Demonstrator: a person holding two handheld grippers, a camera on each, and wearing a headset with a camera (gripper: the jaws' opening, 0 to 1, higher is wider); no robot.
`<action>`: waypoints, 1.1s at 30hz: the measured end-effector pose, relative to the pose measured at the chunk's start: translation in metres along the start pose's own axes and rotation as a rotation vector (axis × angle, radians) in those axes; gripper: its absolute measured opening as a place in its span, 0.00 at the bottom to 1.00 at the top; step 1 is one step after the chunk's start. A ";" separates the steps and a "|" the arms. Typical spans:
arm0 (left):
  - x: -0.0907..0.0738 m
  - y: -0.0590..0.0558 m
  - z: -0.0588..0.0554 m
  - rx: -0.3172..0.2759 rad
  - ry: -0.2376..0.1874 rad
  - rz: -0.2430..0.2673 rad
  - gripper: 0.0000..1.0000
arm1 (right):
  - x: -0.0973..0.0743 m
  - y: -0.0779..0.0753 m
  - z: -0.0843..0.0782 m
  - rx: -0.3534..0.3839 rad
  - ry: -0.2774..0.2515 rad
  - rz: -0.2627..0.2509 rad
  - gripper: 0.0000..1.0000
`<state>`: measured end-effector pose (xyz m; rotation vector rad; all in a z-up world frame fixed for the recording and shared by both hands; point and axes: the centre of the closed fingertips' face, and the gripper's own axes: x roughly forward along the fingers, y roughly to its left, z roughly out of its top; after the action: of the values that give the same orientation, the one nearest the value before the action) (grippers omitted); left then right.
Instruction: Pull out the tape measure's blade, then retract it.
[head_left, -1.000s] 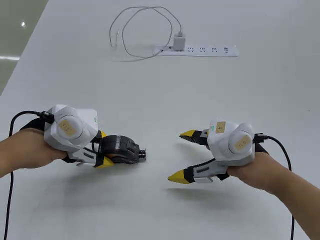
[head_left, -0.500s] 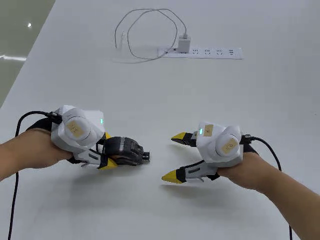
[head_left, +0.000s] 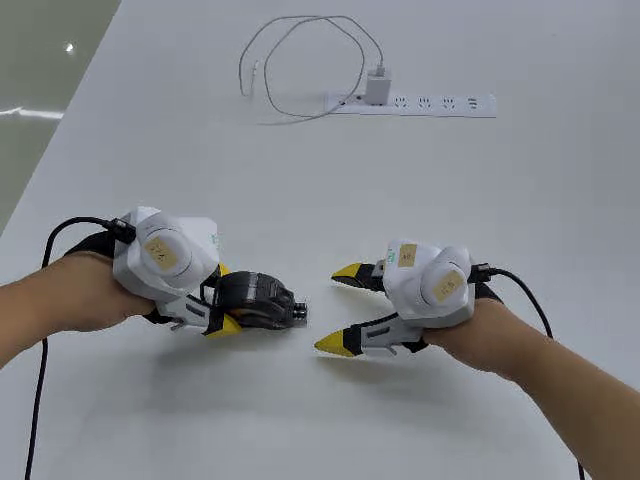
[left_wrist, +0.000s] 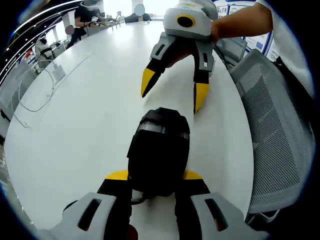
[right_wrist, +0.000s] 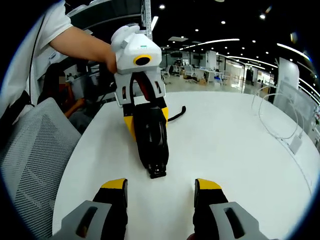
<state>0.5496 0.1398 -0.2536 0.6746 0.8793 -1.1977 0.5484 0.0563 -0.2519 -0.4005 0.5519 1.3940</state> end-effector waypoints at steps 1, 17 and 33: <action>0.000 0.000 0.000 0.000 0.000 0.000 0.28 | 0.001 0.000 0.001 -0.003 -0.001 0.001 0.50; 0.001 0.001 -0.001 -0.003 0.000 0.000 0.28 | 0.015 0.003 0.005 -0.040 -0.022 0.038 0.35; 0.001 0.001 0.000 -0.006 -0.005 0.001 0.28 | 0.023 0.006 0.009 -0.070 -0.039 0.061 0.19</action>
<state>0.5509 0.1396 -0.2545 0.6669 0.8772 -1.1949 0.5457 0.0812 -0.2580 -0.4145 0.4877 1.4798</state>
